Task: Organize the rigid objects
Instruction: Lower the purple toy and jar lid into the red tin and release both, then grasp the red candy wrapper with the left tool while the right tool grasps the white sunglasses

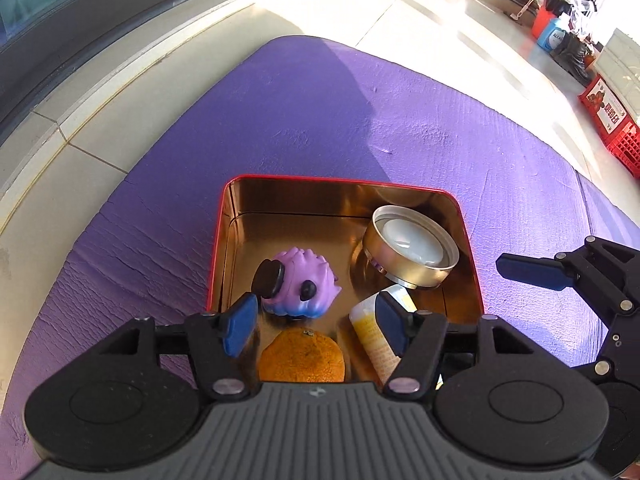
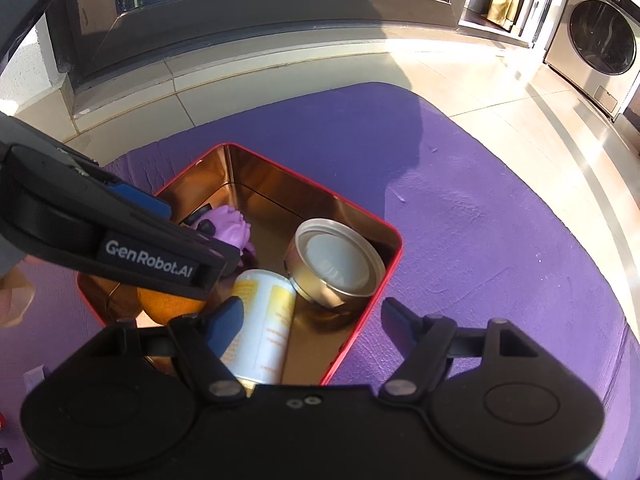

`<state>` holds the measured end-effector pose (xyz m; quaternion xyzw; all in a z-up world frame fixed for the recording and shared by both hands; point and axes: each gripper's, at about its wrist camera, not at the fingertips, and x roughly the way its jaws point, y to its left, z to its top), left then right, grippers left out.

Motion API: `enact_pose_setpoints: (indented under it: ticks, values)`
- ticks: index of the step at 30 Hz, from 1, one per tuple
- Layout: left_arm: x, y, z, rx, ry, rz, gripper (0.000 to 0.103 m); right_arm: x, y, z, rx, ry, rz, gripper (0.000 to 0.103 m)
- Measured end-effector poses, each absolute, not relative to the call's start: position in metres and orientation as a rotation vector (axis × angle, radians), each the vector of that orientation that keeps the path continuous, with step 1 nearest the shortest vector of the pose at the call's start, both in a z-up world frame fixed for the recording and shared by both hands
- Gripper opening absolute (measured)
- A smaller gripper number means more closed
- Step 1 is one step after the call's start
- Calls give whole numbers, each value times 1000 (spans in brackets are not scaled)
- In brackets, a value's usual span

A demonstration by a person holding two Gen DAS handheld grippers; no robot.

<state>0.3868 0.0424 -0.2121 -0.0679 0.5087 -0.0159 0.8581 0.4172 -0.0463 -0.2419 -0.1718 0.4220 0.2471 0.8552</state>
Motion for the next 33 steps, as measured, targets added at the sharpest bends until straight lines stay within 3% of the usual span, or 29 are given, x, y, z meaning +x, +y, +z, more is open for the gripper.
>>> enact_pose_setpoints:
  ticks: [12, 27, 29, 33]
  values:
    - [344, 28, -155, -98, 980, -41, 64, 388, -60, -199, -256, 879, 510, 77]
    - [273, 26, -86, -134, 900, -54, 64, 321, -87, -138, -130, 824, 510, 87]
    - [262, 27, -80, -140, 894, -53, 70, 312, -88, -131, -113, 814, 516, 89]
    - [240, 29, -71, -147, 883, -55, 72, 292, -90, -119, -88, 795, 530, 94]
